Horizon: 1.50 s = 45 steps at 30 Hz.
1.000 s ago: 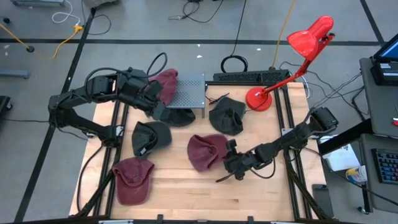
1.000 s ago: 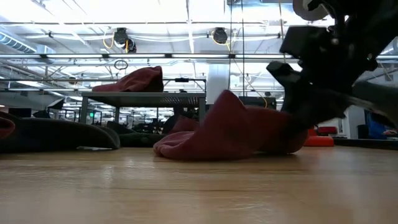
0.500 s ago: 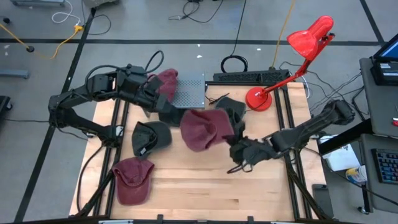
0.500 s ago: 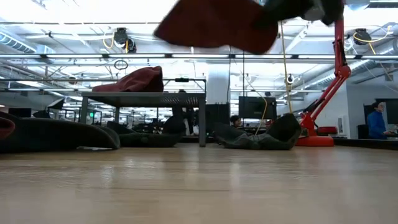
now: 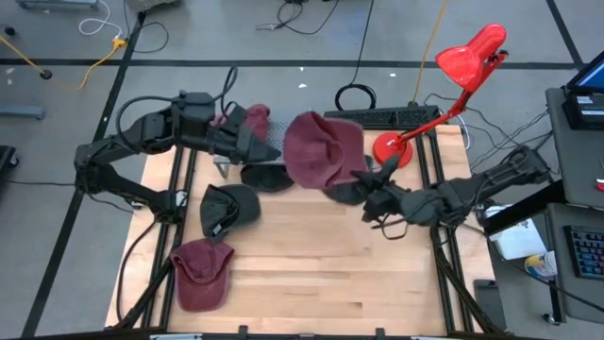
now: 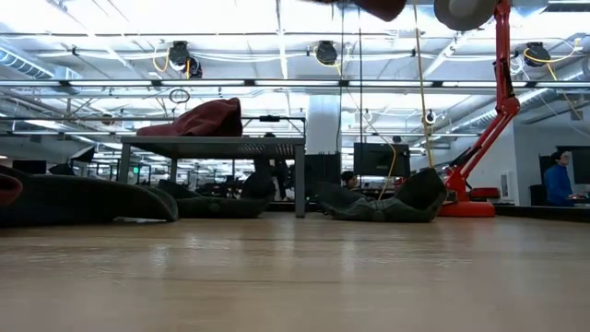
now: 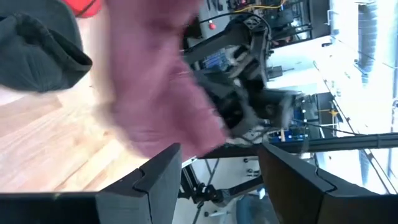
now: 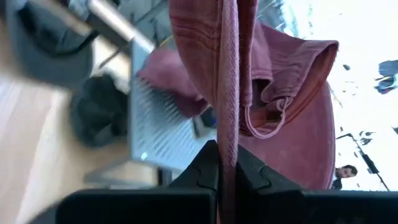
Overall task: Pick & Place hat
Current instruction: Stack the top red cap on top of the red cap on the shelf
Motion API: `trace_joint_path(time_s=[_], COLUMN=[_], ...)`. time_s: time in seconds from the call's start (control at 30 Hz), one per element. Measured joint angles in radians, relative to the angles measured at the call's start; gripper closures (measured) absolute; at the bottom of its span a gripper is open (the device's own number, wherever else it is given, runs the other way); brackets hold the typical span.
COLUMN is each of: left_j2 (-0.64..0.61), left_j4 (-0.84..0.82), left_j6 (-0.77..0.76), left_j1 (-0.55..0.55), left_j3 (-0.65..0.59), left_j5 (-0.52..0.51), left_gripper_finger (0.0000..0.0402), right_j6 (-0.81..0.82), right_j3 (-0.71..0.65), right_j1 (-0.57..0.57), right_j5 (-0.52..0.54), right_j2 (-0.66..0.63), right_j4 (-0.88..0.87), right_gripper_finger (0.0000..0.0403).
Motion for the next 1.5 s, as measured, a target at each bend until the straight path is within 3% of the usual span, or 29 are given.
trace_joint_path(time_s=[0.27, 0.57, 0.87, 1.23, 1.5], left_j2=[0.001, 0.003, 0.051, 0.055, 0.054], left_j4=[-0.002, 0.002, 0.02, 0.116, 0.118], left_j6=[0.004, 0.065, 0.134, 0.132, 0.129], left_j1=[0.0, 0.0, -0.022, -0.022, -0.024], left_j3=[0.0, 0.0, 0.0, 0.0, 0.0], left_j5=[-0.036, -0.129, -0.12, -0.116, -0.039], left_gripper_finger=[0.0183, 0.0183, 0.0183, 0.0183, 0.0183], right_j6=[-0.147, -0.152, -0.19, -0.179, -0.184], right_j3=[0.0, 0.0, 0.0, 0.0, 0.0], right_j1=[0.002, 0.001, -0.034, -0.039, -0.038], right_j5=[-0.005, -0.03, -0.063, -0.053, 0.021], right_j2=[-0.03, -0.014, 0.024, 0.04, 0.04], right_j4=[0.203, 0.227, 0.344, 0.331, 0.326], right_gripper_finger=[0.0399, 0.0399, 0.04, 0.04, 0.04])
